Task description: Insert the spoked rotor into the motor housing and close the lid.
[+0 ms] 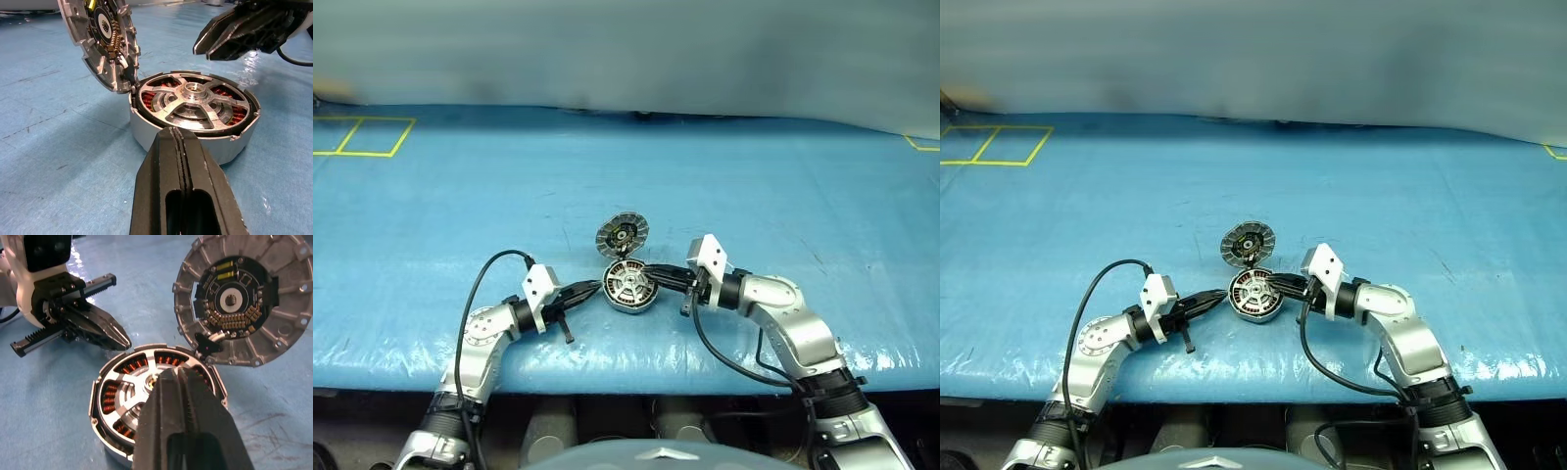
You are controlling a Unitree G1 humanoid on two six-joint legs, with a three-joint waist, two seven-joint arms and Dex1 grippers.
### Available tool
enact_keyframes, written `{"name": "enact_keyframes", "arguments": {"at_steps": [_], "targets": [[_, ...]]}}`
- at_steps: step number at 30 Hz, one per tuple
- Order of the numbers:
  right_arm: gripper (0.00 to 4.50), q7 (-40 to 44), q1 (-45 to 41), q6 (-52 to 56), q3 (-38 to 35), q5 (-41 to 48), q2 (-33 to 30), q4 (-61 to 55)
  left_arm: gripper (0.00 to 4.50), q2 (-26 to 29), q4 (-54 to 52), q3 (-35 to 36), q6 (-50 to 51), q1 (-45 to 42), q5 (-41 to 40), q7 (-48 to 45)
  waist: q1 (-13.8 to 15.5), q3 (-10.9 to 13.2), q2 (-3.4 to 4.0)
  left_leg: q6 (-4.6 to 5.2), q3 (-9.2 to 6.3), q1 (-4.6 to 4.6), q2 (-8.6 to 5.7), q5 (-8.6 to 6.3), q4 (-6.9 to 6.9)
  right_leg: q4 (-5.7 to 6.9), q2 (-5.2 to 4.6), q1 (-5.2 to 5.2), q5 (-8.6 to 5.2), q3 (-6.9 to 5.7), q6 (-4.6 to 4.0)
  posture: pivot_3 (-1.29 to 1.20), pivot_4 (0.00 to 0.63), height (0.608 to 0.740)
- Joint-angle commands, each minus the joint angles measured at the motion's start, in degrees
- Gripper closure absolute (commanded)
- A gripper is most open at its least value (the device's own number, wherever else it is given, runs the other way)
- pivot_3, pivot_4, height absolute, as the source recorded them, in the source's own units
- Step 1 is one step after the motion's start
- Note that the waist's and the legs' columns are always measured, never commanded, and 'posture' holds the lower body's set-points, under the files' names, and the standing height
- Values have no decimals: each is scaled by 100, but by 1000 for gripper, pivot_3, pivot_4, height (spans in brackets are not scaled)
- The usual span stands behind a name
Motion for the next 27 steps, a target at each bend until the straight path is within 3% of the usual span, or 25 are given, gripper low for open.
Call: {"name": "enact_keyframes", "arguments": {"at_steps": [1,20,27], "targets": [[4467,-41,-126,-110,126,-17,155,20,4500,35,-236,99,-61,54,-38,53,1,0,0,0,0,0,0,0,0,0,0,0,0,0,0,0,150,740],[4467,-541,-217,-392,913,-1337,83,648,4500,92,-262,69,-110,66,9,190,-15,-8,-6,-1,5,41,2,0,-1,8,0,33,-4,2,-7,0,150,740],[4467,-540,-192,-287,187,-220,544,95,4500,104,-253,72,-113,59,5,183,-19,-7,-7,-1,5,36,2,0,-5,8,0,27,-5,2,-9,0,150,740]]}}
